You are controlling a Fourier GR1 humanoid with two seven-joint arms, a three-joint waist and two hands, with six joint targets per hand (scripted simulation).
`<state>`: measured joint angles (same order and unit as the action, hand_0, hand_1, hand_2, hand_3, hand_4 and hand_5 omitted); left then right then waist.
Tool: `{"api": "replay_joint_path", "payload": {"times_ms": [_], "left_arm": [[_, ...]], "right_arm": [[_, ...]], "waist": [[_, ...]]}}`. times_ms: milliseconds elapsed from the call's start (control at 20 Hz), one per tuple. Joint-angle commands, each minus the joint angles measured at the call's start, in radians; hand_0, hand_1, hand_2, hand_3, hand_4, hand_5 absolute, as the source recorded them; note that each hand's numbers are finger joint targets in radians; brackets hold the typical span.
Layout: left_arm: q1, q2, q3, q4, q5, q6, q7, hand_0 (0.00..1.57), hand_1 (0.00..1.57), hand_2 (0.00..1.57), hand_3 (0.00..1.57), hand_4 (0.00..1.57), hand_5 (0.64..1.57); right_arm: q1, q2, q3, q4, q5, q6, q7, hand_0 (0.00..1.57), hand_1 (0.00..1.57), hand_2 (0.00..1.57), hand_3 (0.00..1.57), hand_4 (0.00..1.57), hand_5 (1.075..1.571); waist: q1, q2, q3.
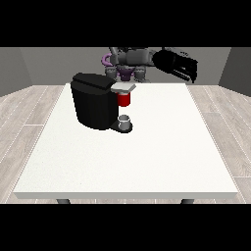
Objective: Insert the coffee pod into the coffee machine and close the lid
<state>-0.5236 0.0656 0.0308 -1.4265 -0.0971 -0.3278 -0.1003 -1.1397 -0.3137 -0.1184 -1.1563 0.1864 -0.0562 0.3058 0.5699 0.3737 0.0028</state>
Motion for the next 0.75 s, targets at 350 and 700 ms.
{"api": "replay_joint_path", "payload": {"times_ms": [350, 700], "left_arm": [[0.073, 0.018, 0.034, 0.006, 0.017, 0.004, -0.018, 0.00, 0.00, 0.00, 0.00, 0.25, 1.571], [0.206, 0.030, 0.079, 0.028, 0.040, 0.016, 0.005, 0.00, 0.00, 0.00, 0.00, 0.27, 1.571]], "right_arm": [[-0.005, 0.152, 0.058, 0.059, -0.021, -0.003, -0.176, 0.00, 0.00, 0.00, 0.00, 0.00, 1.571], [0.224, 0.308, 0.183, 0.016, -0.046, 0.006, -0.313, 0.00, 0.00, 0.00, 0.00, 0.26, 1.571]], "waist": [[-0.095, -0.069, -0.0032], [-0.227, -0.218, -0.0028]]}}
